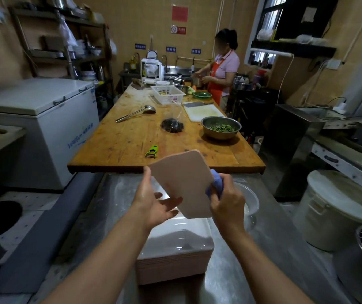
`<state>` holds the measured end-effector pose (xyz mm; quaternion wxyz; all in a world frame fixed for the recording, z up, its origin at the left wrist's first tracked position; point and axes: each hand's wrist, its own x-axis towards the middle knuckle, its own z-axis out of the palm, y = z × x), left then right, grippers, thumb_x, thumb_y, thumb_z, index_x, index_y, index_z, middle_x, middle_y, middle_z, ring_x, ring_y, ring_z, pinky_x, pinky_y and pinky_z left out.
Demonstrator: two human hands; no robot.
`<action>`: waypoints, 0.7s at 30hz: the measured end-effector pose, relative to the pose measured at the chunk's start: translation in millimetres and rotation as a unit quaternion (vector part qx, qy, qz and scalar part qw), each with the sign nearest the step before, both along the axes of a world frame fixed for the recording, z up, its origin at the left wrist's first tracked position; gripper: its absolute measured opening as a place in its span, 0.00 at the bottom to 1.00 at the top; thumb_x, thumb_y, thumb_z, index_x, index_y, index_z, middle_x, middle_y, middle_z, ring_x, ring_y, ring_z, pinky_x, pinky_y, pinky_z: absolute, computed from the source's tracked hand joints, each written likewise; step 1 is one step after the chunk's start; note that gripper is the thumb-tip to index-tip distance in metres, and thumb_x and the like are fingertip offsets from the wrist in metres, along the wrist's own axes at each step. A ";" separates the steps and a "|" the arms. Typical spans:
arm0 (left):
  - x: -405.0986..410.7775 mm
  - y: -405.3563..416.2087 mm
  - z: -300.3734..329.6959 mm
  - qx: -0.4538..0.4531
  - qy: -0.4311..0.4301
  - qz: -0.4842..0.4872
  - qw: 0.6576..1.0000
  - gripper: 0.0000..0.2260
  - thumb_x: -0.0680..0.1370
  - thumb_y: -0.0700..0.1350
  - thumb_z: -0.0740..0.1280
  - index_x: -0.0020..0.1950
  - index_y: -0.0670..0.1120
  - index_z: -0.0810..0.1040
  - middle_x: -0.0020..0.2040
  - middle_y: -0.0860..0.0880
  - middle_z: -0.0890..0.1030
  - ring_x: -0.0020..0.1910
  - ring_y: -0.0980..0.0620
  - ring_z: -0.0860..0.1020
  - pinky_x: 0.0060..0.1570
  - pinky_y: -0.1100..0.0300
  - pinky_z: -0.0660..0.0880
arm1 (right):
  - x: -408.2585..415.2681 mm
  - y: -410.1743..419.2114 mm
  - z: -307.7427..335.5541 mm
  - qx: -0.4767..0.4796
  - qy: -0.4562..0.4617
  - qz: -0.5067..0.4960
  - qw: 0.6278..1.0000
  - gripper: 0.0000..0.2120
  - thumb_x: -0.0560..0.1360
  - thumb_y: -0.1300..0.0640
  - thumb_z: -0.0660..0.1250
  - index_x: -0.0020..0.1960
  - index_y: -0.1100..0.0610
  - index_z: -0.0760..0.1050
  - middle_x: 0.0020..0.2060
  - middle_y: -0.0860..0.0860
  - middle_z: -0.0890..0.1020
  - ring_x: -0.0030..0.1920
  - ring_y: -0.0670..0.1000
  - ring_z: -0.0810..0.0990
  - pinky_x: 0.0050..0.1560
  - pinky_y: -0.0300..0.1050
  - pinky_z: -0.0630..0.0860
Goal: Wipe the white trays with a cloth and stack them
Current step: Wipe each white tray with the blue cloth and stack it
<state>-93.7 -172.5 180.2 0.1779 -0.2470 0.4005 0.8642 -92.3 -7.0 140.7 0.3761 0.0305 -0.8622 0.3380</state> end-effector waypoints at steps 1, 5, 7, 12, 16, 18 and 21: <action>-1.3 -3.4 4.2 0.055 -0.002 -0.003 0.998 0.39 0.72 0.71 0.56 0.69 0.40 0.65 0.64 0.35 0.72 0.58 0.35 0.75 0.66 0.40 0.65 | 3.2 0.4 -1.4 0.035 0.032 0.025 0.999 0.11 0.68 0.68 0.73 0.48 0.63 0.75 0.34 0.58 0.80 0.31 0.57 0.78 0.29 0.46 0.72; 0.5 -12.3 6.6 0.136 -0.008 0.001 0.991 0.36 0.72 0.68 0.62 0.56 0.33 0.73 0.56 0.33 0.77 0.57 0.36 0.77 0.54 0.42 0.76 | 10.7 0.6 -3.7 0.098 0.130 0.096 0.982 0.13 0.71 0.66 0.70 0.51 0.57 0.70 0.36 0.57 0.80 0.33 0.53 0.79 0.32 0.46 0.76; 1.5 -12.0 1.3 0.135 -0.015 0.022 0.991 0.27 0.76 0.58 0.64 0.49 0.31 0.73 0.47 0.36 0.79 0.49 0.39 0.79 0.41 0.44 0.79 | 13.1 1.4 -2.0 0.102 0.142 0.134 0.975 0.14 0.71 0.67 0.69 0.52 0.56 0.69 0.39 0.57 0.81 0.37 0.52 0.80 0.38 0.44 0.77; 3.3 -16.9 -16.1 0.140 0.068 0.021 0.988 0.21 0.79 0.54 0.59 0.52 0.35 0.76 0.42 0.36 0.83 0.43 0.40 0.80 0.50 0.42 0.73 | 24.1 7.0 -14.7 0.131 0.035 0.210 0.968 0.23 0.67 0.73 0.70 0.61 0.65 0.75 0.62 0.58 0.76 0.63 0.55 0.76 0.60 0.51 0.75; 10.4 -20.3 -25.8 0.166 0.146 -0.002 0.975 0.26 0.71 0.54 0.63 0.61 0.37 0.75 0.55 0.36 0.81 0.51 0.40 0.82 0.55 0.42 0.75 | 36.3 -2.8 -19.6 0.104 -0.039 0.281 0.953 0.27 0.74 0.69 0.62 0.72 0.60 0.64 0.74 0.54 0.62 0.75 0.52 0.60 0.72 0.48 0.61; 15.2 -18.5 -29.0 0.187 0.156 -0.025 0.970 0.28 0.70 0.55 0.63 0.61 0.36 0.75 0.59 0.35 0.79 0.54 0.40 0.80 0.56 0.43 0.75 | 38.8 -17.4 -14.5 0.124 -0.023 0.310 0.942 0.23 0.78 0.63 0.58 0.73 0.59 0.63 0.74 0.55 0.62 0.75 0.53 0.57 0.73 0.50 0.59; 20.9 -17.0 -32.7 0.208 0.151 -0.040 0.966 0.29 0.70 0.56 0.64 0.63 0.35 0.74 0.60 0.36 0.78 0.57 0.41 0.79 0.57 0.44 0.74 | 38.0 -42.7 -5.5 0.170 -0.023 0.296 0.940 0.22 0.80 0.56 0.53 0.73 0.55 0.62 0.74 0.54 0.61 0.75 0.54 0.56 0.73 0.54 0.58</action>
